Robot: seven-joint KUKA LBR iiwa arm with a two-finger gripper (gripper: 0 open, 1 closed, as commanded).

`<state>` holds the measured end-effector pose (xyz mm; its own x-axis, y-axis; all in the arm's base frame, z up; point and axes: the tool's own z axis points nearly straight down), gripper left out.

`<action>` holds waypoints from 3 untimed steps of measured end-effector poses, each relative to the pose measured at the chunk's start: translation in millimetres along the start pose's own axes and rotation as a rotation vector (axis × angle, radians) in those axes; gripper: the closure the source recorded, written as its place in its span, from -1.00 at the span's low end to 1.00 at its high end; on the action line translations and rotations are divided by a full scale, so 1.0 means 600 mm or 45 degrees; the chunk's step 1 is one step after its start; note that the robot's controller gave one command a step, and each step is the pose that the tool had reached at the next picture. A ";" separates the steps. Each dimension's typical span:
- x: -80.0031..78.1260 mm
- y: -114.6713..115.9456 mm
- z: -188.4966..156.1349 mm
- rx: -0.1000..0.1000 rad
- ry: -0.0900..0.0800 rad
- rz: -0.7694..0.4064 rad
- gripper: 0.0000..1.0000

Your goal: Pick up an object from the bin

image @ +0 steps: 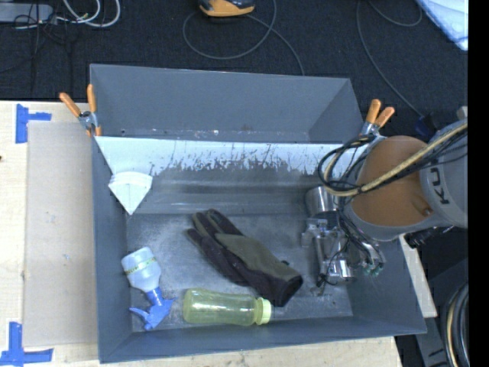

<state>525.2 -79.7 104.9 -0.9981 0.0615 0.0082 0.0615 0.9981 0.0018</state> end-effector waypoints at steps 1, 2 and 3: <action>0.005 0.003 0.036 0.001 -0.003 -0.264 -1.00; 0.019 0.023 0.047 0.000 0.000 -0.241 -1.00; 0.015 0.040 0.049 0.000 -0.003 0.124 -1.00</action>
Offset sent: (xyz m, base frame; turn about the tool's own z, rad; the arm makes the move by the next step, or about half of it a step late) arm -0.0240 0.0439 -0.0349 0.2491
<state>517.4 -55.1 75.4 -0.9873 0.1585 0.0061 0.1585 0.9874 0.0011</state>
